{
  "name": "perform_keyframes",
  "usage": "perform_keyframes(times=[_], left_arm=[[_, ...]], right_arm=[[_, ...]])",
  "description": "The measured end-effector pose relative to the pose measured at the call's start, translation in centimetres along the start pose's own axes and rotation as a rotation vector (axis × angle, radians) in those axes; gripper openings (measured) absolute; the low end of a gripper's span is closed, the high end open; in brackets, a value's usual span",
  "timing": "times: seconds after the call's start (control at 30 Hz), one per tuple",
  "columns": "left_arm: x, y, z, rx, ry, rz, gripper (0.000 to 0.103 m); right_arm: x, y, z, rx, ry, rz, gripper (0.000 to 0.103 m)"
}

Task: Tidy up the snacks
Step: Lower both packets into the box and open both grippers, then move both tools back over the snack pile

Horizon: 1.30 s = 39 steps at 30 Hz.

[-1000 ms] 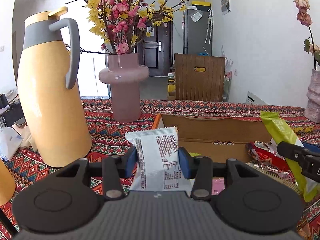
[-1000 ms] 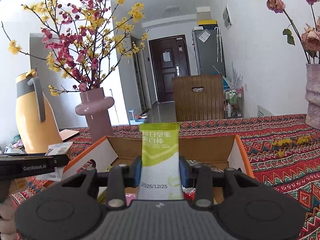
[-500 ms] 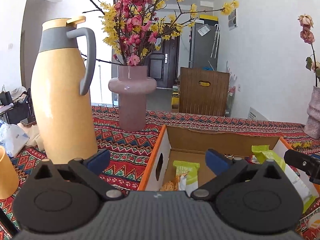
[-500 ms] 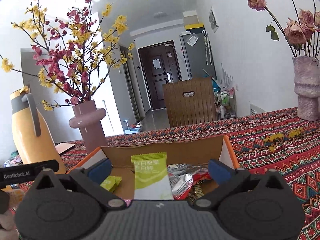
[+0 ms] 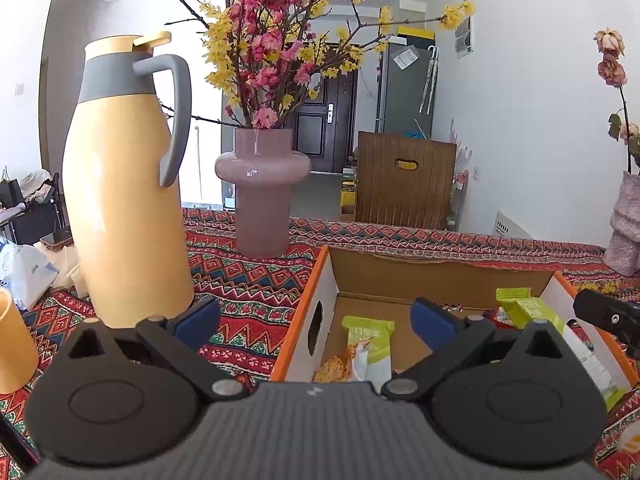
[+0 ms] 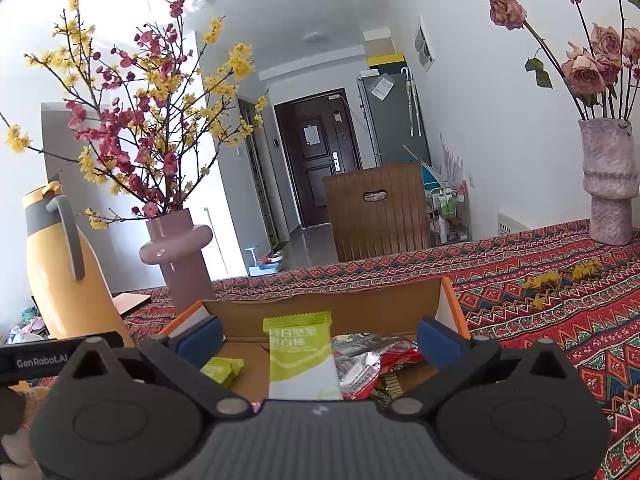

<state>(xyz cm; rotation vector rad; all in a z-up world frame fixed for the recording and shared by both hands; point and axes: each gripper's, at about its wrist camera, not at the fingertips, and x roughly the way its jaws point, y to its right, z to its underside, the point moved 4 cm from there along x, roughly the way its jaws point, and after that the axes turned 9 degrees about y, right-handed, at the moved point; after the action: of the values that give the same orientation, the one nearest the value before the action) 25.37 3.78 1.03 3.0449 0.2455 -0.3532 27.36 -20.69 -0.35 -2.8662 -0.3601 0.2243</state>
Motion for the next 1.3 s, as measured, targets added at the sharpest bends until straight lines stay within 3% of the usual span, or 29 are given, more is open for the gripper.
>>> perform_keyframes(times=[0.33, 0.57, 1.03, 1.3], left_arm=[[-4.7, 0.3, -2.7, -0.012, 0.057, 0.009, 0.103], [-8.1, -0.2, -2.6, 0.014, 0.070, 0.031, 0.103], [-13.2, -2.8, 1.7, 0.031, 0.025, 0.024, 0.103], [-14.9, -4.5, 5.6, 0.024, -0.067, 0.021, 0.103]], right_arm=[[-3.6, -2.6, -2.5, -0.094, 0.070, -0.014, 0.103], [-7.5, -3.3, -3.0, -0.113, 0.093, -0.027, 0.103], [-13.3, -2.7, 0.8, -0.090, -0.004, 0.002, 0.103], [-15.9, -2.9, 4.1, -0.108, -0.087, 0.007, 0.103]])
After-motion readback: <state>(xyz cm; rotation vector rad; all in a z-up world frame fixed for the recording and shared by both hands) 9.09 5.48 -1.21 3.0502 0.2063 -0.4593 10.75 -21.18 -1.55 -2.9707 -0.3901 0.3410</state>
